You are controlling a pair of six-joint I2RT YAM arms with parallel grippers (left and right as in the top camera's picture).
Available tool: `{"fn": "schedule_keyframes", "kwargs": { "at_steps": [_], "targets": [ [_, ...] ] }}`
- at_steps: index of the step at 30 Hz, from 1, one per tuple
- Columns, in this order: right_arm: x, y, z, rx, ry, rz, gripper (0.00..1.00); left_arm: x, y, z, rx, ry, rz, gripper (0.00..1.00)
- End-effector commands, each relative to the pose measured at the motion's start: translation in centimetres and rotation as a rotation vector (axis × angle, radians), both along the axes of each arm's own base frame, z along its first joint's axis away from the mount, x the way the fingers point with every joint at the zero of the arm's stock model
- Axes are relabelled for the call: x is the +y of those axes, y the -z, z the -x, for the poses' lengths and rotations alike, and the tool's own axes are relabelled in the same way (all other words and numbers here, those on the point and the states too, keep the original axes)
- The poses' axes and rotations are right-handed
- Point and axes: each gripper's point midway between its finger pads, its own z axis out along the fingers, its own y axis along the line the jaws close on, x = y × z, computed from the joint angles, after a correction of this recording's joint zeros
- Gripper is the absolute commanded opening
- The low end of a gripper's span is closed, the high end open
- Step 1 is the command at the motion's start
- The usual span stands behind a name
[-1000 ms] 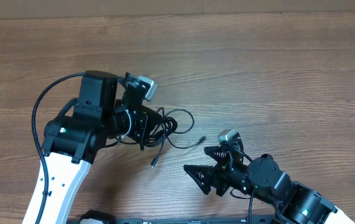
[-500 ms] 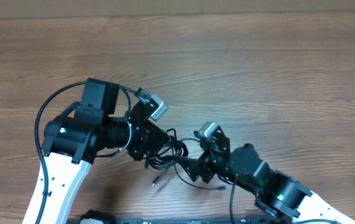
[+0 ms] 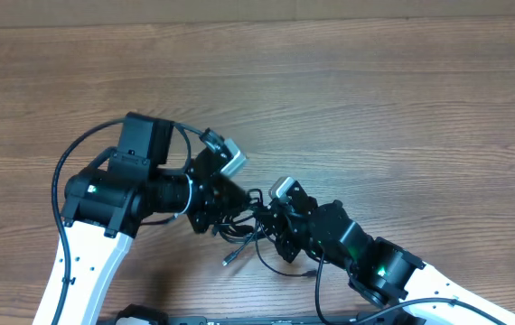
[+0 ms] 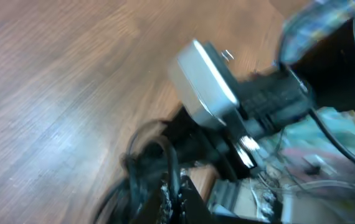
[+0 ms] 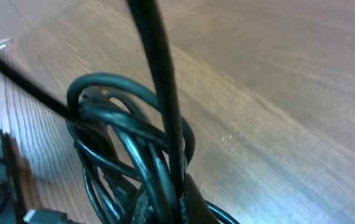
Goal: Untangle cables
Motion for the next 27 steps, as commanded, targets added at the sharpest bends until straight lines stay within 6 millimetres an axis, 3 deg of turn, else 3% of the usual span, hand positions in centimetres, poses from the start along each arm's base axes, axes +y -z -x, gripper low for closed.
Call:
{"fn": "schedule_keyframes", "kwargs": {
  "at_steps": [1, 2, 4, 6, 8, 19, 27],
  "targets": [
    [0.0, 0.3, 0.9, 0.098, -0.005, -0.014, 0.04, 2.9, 0.6, -4.0, 0.038, -0.352, -0.114, 0.04],
    [0.1, 0.5, 1.5, 0.124, -0.023, -0.017, 0.04, 4.3, 1.0, -5.3, 0.05, -0.482, -0.159, 0.04],
    [0.0, 0.6, 2.4, 0.153, -0.058, -0.015, 0.04, 9.2, 2.0, -7.8, 0.085, -0.869, -0.263, 0.04],
    [-0.4, 0.4, 2.9, 0.161, -0.064, -0.01, 0.04, 13.5, 2.2, -8.7, 0.101, -1.173, -0.317, 0.04],
    [-1.1, -0.1, 3.2, 0.154, -0.055, -0.011, 0.04, 16.5, 2.1, -8.9, 0.101, -1.359, -0.336, 0.04],
    [-7.7, -6.1, 2.3, 0.0, 0.212, -0.127, 0.04, 22.5, 2.9, -7.6, 0.206, -1.616, -0.344, 0.04],
    [-15.8, -2.2, 0.6, 0.133, 0.724, -0.066, 0.04, 26.7, 3.4, -5.5, 0.278, -1.858, -0.35, 0.04]
  ]
}}
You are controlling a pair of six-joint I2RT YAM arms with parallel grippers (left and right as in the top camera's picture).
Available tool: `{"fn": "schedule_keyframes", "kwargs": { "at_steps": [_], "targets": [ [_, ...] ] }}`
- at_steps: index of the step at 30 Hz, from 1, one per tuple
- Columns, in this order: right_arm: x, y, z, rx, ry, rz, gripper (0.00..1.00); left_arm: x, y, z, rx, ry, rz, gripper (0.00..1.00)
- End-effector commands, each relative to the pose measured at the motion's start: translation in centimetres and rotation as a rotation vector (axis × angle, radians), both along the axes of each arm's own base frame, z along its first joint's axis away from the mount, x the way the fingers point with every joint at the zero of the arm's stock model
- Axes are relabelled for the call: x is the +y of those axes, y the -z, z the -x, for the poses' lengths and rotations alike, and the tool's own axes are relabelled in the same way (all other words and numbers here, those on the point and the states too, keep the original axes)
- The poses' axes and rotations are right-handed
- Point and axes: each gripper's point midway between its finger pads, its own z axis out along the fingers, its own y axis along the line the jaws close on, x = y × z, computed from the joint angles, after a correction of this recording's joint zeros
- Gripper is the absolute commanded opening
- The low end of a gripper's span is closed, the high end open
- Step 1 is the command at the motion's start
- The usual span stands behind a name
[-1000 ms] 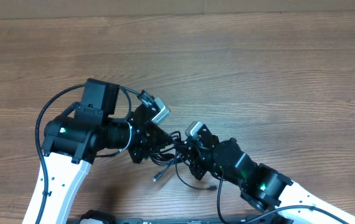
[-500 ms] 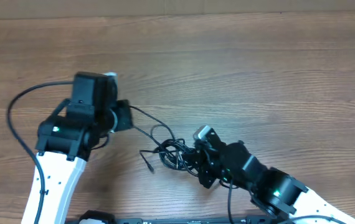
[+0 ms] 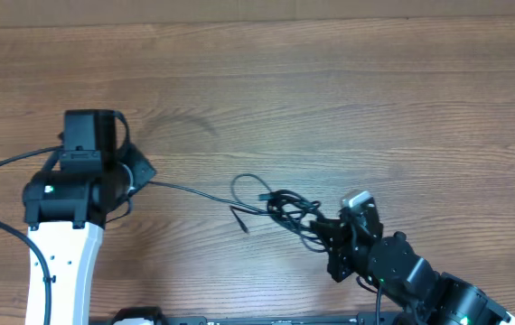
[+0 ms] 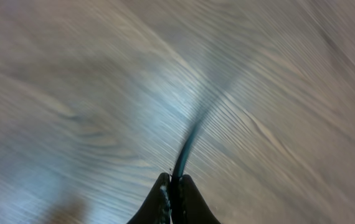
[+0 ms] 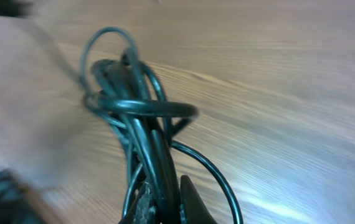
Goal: Untangle cables
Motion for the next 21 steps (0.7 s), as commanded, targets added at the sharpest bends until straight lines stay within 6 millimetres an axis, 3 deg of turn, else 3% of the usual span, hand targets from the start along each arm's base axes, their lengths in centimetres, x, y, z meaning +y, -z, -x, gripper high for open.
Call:
{"fn": "schedule_keyframes", "kwargs": {
  "at_steps": [1, 3, 8, 12, 15, 17, 18, 19, 21],
  "targets": [
    [-5.6, 1.0, -2.3, 0.023, 0.404, -0.007, 0.04, 6.5, -1.4, 1.1, -0.024, -0.272, -0.179, 0.04],
    [-6.3, 1.2, -2.4, 0.048, 0.471, -0.042, 0.04, 7.0, -1.2, 1.4, -0.017, -0.29, -0.176, 0.04],
    [-4.7, -0.5, -2.9, 0.031, 0.446, -0.153, 0.04, 5.8, -0.6, 1.1, -0.007, -0.237, -0.12, 0.04],
    [-3.5, -1.9, -3.3, 0.013, 0.415, -0.227, 0.04, 3.1, 0.0, 0.1, -0.011, -0.072, -0.022, 0.04],
    [-2.4, -2.3, -3.3, 0.024, 0.376, -0.262, 0.04, -0.2, -0.1, -1.0, -0.047, 0.153, 0.083, 0.06],
    [-1.6, -2.2, -3.2, 0.039, 0.348, -0.271, 0.08, -3.3, -0.8, -1.5, -0.104, 0.372, 0.169, 0.16],
    [-1.1, -2.0, -3.2, 0.051, 0.335, -0.268, 0.16, -6.4, -1.9, -1.4, -0.182, 0.603, 0.247, 0.34],
    [-1.0, -1.7, -3.3, 0.057, 0.334, -0.26, 0.24, -8.0, -2.6, -1.1, -0.231, 0.726, 0.288, 0.45],
    [-0.7, -1.1, -3.5, 0.069, 0.337, -0.237, 0.42, -9.8, -3.6, -0.3, -0.293, 0.869, 0.339, 0.58]
  ]
}}
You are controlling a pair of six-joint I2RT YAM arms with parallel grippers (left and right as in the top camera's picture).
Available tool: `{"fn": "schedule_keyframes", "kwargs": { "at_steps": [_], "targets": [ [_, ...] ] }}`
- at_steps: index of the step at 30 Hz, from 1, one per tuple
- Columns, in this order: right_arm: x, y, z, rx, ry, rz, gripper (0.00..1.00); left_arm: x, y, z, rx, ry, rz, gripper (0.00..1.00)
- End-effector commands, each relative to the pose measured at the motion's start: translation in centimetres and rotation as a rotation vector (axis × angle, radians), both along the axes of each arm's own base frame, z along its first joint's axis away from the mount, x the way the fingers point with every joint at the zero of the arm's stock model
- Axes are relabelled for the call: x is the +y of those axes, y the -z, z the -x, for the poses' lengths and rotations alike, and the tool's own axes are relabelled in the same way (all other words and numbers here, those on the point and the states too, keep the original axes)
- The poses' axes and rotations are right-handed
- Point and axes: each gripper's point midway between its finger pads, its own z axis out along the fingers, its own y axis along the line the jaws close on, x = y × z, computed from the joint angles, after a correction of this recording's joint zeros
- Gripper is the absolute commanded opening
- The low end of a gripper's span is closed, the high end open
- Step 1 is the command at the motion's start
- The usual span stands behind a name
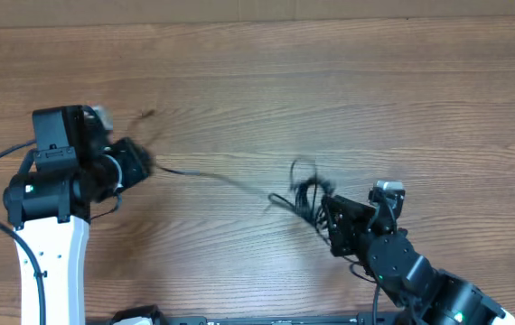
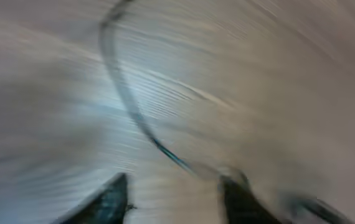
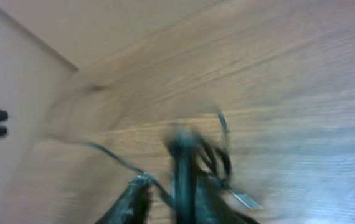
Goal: Untangle cables
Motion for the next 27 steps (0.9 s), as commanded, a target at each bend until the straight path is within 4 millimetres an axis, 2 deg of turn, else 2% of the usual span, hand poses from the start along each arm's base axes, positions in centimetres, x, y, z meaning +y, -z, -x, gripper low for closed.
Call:
{"fn": "schedule_keyframes", "kwargs": {
  "at_steps": [1, 4, 7, 8, 10, 11, 16, 18, 21, 25, 27],
  "targets": [
    [0.6, 1.4, -0.2, 0.041, -0.01, 0.031, 0.5, -6.5, -2.5, 1.4, -0.187, 0.491, 0.192, 0.59],
    [0.9, 2.6, -0.4, 0.069, -0.01, 0.068, 0.66, -5.9, -1.9, 1.3, -0.166, 0.47, 0.154, 0.59],
    [1.1, 3.5, -0.6, 0.091, -0.009, 0.097, 0.77, -5.8, -1.5, 1.7, -0.14, 0.463, 0.152, 0.6],
    [1.0, 3.5, -0.6, 0.091, -0.005, 0.101, 0.8, -5.9, -1.3, 1.9, -0.129, 0.463, 0.156, 0.61],
    [0.8, 3.2, -0.8, 0.078, 0.013, 0.102, 0.97, -6.2, -1.0, 2.4, -0.101, 0.471, 0.167, 0.61],
    [0.6, 2.9, -0.9, 0.071, 0.02, 0.1, 1.0, -6.4, -0.8, 2.6, -0.091, 0.476, 0.172, 0.61],
    [-0.5, -0.1, -0.8, 0.035, 0.054, 0.082, 1.0, -8.8, 0.5, 3.6, -0.027, 0.505, 0.222, 0.58],
    [-1.2, -1.2, -0.3, 0.042, 0.057, 0.08, 1.0, -10.2, 1.2, 3.8, -0.012, 0.528, 0.239, 0.56],
    [-2.6, -2.4, 0.8, 0.077, 0.085, 0.05, 1.0, -13.5, 2.4, 4.2, -0.009, 0.593, 0.266, 0.52],
    [-4.5, -2.4, 2.3, 0.147, 0.136, 0.017, 1.0, -17.9, 4.2, 4.9, -0.011, 0.658, 0.224, 0.49],
    [-5.3, -1.7, 2.8, 0.185, 0.16, 0.015, 1.0, -19.3, 5.5, 5.0, 0.014, 0.616, 0.148, 0.49]
  ]
}}
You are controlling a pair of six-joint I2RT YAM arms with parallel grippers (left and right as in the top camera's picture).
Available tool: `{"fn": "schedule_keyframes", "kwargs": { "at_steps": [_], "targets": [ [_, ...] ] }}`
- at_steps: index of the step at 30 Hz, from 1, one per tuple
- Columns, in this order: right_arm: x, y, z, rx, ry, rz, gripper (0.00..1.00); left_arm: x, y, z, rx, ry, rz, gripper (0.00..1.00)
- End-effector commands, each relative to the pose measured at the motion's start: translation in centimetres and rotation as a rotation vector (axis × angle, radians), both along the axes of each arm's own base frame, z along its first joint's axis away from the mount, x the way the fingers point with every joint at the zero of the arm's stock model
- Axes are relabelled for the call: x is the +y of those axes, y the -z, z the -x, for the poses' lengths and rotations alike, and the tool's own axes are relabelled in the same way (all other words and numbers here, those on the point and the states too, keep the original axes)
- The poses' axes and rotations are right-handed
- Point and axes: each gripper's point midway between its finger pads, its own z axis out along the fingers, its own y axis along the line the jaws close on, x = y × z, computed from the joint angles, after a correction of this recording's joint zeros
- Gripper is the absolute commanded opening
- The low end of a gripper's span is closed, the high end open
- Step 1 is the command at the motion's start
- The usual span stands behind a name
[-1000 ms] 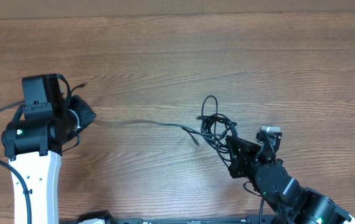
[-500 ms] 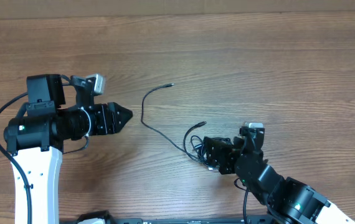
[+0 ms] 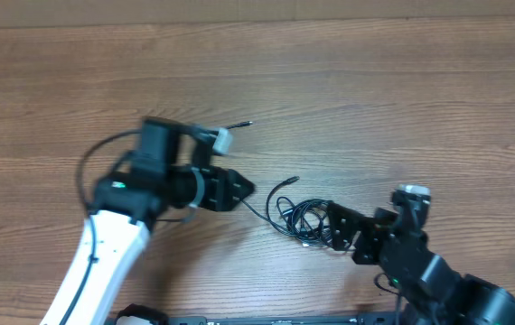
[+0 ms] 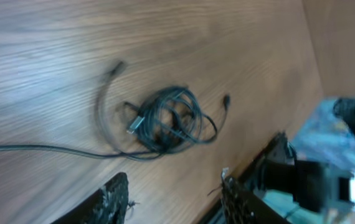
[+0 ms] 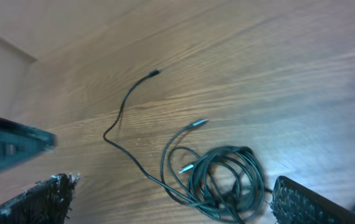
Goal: Untangle cables
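Note:
A bundle of thin black cables (image 3: pixel 301 217) lies coiled on the wooden table, with short silver-tipped ends poking out. One long strand (image 3: pixel 259 211) leaves it to the left, and a plug end (image 3: pixel 245 124) lies farther back. My left gripper (image 3: pixel 242 190) stands open just left of the bundle, empty. In the left wrist view the cable bundle (image 4: pixel 165 118) lies ahead of the left gripper (image 4: pixel 174 200). My right gripper (image 3: pixel 335 235) is open at the bundle's right edge. The right wrist view shows the cable bundle (image 5: pixel 224 180) between the right gripper's (image 5: pixel 174 202) wide-apart fingers, ungripped.
The wooden table (image 3: pixel 402 90) stretches bare to the back and right. Another loose cable end (image 3: pixel 290 182) points up from the bundle. The two arms face each other across the bundle near the front edge.
My left arm was out at the far left with a strand stretched from it. It now sits close to the bundle, open. The right gripper has opened, and the bundle lies on the table.
Both grippers were together at the tangle in the middle. Then the left was shut on one strand, out to the left, while the right was shut on the bundle. Then the left stood open at the far left. Now both are open around the loosened bundle.

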Motion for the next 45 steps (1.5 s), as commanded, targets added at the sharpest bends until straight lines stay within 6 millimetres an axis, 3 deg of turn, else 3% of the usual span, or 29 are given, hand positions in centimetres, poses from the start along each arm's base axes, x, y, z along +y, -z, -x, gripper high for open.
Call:
{"fn": "schedule_keyframes", "kwargs": {
  "at_steps": [1, 5, 11, 15, 22, 23, 24, 28, 32, 38, 45],
  "targets": [
    [-1.2, 0.0, 0.6, 0.051, 0.086, -0.063, 1.0, -1.8, 2.8, 0.7, 0.081, -0.136, -0.137, 0.5],
    [-2.5, 1.7, 1.6, 0.134, 0.145, -0.044, 1.0, -3.6, 5.7, 2.0, 0.166, -0.301, -0.26, 0.62],
    [-2.9, 2.1, 1.9, 0.155, 0.165, -0.047, 1.0, -9.6, 9.8, 4.2, 0.226, -0.237, -0.277, 0.61],
    [-3.1, 2.6, 2.2, 0.181, 0.176, -0.041, 1.0, -11.0, 13.7, 5.2, 0.311, -0.267, -0.333, 0.41],
    [-3.6, 3.4, 2.9, 0.238, 0.217, -0.062, 1.0, -9.9, 19.3, 6.2, 0.417, -0.314, -0.474, 0.22],
    [-3.5, 3.4, 3.0, 0.239, 0.215, -0.064, 1.0, -9.7, 19.7, 6.2, 0.42, -0.315, -0.485, 0.18],
    [-3.4, 3.3, 3.0, 0.241, 0.212, -0.068, 1.0, -9.7, 19.9, 6.3, 0.424, -0.315, -0.493, 0.06],
    [-3.2, 3.5, 3.2, 0.256, 0.199, -0.074, 1.0, -10.2, 19.5, 5.8, 0.377, -0.254, -0.479, 0.04],
    [-2.7, 3.7, 3.6, 0.281, 0.176, -0.086, 1.0, -10.0, 17.5, 4.0, 0.247, -0.176, -0.471, 0.04],
    [-2.7, 3.7, 3.6, 0.283, 0.173, -0.087, 1.0, -6.0, 13.6, 1.2, 0.146, -0.313, -0.503, 0.04],
    [-2.7, 3.7, 3.6, 0.284, 0.173, -0.087, 1.0, -1.1, 9.5, 0.0, 0.085, -0.445, -0.523, 0.04]
  ]
}}
